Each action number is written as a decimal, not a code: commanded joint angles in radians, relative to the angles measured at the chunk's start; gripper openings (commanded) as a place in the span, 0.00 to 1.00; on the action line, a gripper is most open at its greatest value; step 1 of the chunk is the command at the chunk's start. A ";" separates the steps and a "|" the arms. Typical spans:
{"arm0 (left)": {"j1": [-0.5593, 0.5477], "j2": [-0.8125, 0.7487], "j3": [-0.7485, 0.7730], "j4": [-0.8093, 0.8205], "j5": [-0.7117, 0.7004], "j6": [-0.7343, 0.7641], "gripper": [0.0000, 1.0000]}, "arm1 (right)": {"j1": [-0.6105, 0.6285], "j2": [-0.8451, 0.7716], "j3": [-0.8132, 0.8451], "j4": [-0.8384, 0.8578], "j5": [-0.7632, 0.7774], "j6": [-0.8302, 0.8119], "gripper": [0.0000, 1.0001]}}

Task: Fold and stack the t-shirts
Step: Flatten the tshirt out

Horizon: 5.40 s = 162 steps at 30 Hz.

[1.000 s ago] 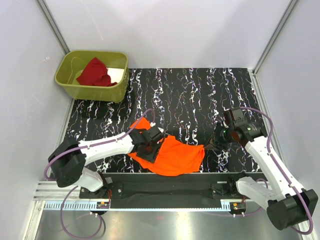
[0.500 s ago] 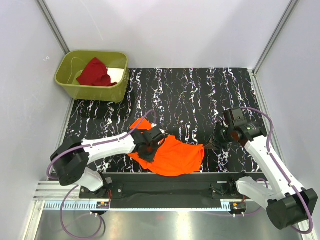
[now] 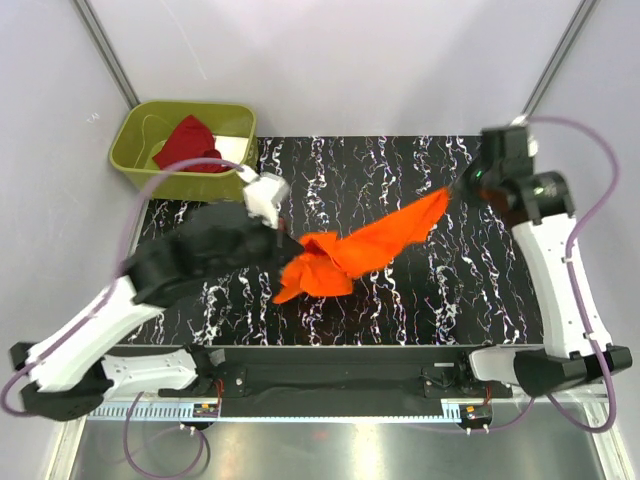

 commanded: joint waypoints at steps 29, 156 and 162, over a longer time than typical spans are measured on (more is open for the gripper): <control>-0.002 -0.328 -0.076 0.047 -0.005 -0.136 0.00 | -0.114 0.136 0.613 0.772 0.010 -0.391 0.00; 0.187 0.731 -0.069 0.006 -0.133 -0.065 0.00 | 0.041 0.248 -0.837 0.384 -0.379 0.033 0.16; 0.197 0.611 -0.044 -0.043 -0.131 -0.032 0.00 | 0.030 0.319 -0.840 0.410 -0.361 0.054 0.16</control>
